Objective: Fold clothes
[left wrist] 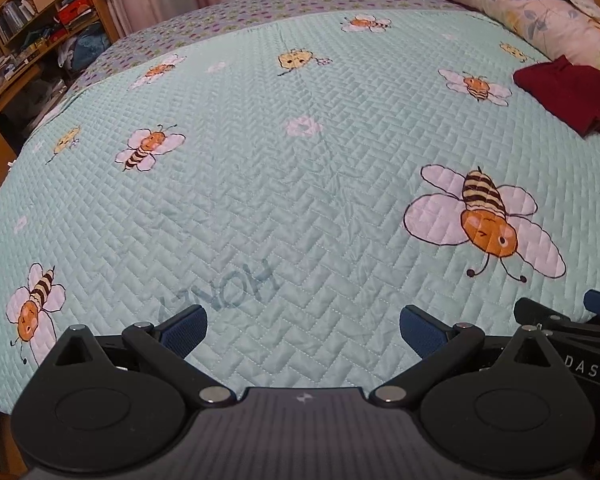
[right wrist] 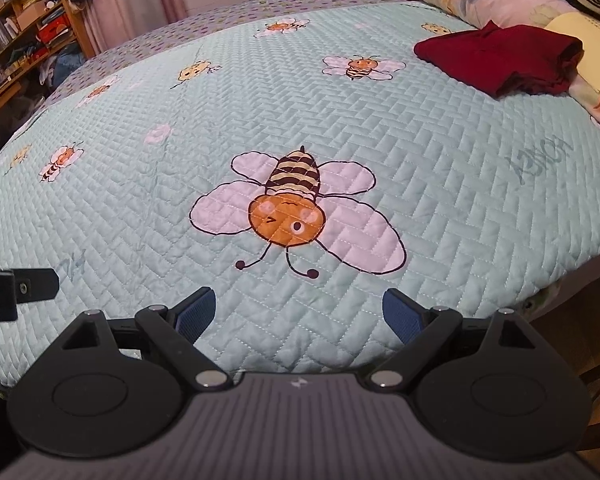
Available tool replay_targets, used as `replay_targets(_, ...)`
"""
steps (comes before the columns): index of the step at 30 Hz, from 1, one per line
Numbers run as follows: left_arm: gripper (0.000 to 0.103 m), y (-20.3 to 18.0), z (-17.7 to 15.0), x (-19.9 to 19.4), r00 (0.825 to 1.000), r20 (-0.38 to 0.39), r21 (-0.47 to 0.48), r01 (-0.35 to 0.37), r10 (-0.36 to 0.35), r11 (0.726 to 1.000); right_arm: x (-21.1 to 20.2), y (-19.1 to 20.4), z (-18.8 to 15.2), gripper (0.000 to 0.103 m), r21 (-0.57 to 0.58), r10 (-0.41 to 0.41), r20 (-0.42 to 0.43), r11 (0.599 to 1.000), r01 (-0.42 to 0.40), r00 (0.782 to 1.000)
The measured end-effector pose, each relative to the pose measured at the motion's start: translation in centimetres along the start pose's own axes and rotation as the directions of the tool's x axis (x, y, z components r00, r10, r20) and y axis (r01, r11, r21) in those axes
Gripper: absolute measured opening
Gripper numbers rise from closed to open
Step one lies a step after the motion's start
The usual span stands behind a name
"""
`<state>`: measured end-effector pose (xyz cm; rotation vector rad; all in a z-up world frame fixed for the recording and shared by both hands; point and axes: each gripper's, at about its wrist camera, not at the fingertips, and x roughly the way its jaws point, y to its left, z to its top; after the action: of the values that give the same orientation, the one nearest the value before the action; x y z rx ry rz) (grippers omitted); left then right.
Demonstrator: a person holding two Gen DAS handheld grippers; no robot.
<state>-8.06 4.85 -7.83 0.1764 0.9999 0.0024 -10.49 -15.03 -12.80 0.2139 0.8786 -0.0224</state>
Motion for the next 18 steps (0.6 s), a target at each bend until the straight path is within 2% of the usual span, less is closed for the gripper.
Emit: replay_targets(18,0.102,-0.67,-0.05,0.35,1.0,-0.02,0.017,0.006,-0.006,1.0,0.34,-0.62,0.14,0.091,0.025,0.013,-0.021,1.0,-0.013,1.0)
